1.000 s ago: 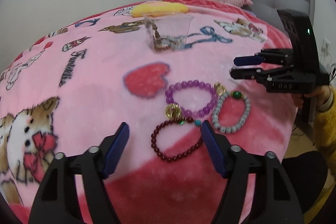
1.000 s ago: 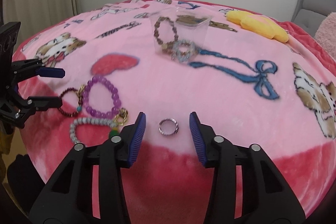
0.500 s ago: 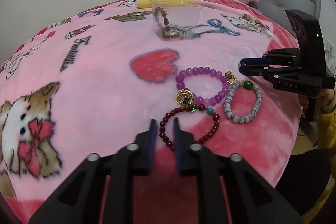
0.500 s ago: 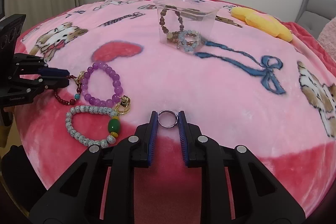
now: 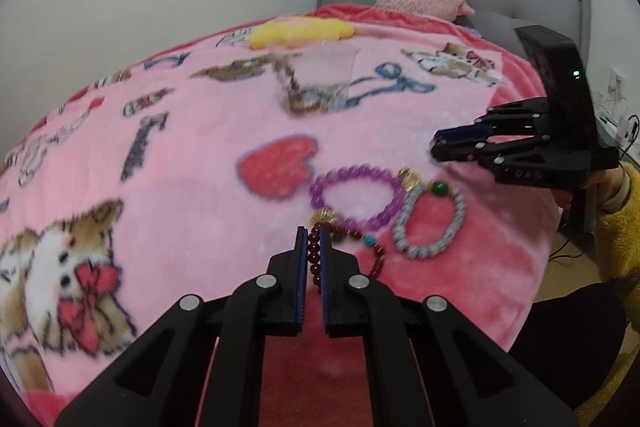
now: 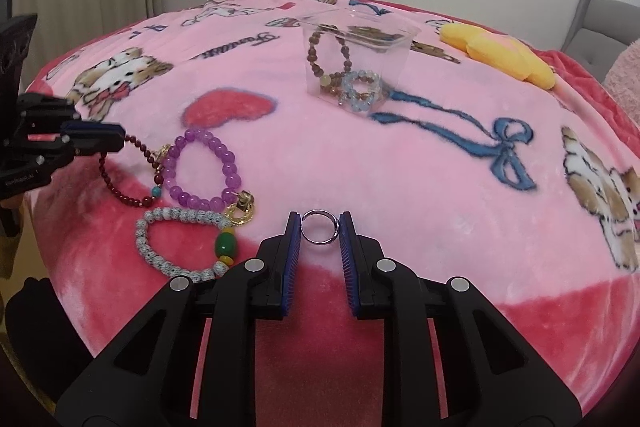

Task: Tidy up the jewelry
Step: 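Grasp the silver ring with the right tool while the left tool grasps the dark red bead bracelet, then carry the ring and red bracelet in both tools over the clear box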

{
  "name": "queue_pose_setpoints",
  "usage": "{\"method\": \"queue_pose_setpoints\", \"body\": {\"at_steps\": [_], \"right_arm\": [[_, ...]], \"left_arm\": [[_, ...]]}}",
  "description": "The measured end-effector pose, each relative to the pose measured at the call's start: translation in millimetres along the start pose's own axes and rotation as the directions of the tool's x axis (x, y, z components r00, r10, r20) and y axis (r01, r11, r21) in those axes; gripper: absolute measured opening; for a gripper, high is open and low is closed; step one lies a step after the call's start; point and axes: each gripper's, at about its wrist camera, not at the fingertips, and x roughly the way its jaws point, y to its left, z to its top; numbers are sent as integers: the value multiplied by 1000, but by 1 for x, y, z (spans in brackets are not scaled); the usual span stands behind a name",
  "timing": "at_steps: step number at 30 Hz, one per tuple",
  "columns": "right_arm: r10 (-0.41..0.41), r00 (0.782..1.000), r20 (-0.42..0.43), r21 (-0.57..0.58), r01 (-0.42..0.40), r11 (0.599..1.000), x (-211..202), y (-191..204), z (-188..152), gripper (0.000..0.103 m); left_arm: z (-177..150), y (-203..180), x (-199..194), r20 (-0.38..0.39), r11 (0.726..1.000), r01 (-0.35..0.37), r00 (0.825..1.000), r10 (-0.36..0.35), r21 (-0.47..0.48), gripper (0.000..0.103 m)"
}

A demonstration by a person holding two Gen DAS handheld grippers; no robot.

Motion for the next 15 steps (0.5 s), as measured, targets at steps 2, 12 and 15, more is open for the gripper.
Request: {"method": "queue_pose_setpoints", "body": {"at_steps": [2, 12, 15], "right_arm": [[-6, 1000, 10, -8, 6, 1000, -4, 1, 2, 19], [-13, 997, 75, -29, 15, 999, -26, 5, 21, 19], [-15, 995, 93, -27, 18, 999, -32, 3, 28, 19]], "left_arm": [[6, -4, -3, 14, 1000, 0, 1000, 0, 16, 6], [41, -13, -19, 126, 999, 40, 991, -41, 8, 6], [54, -11, -22, 161, 998, 56, 986, -54, -6, 6]]}}
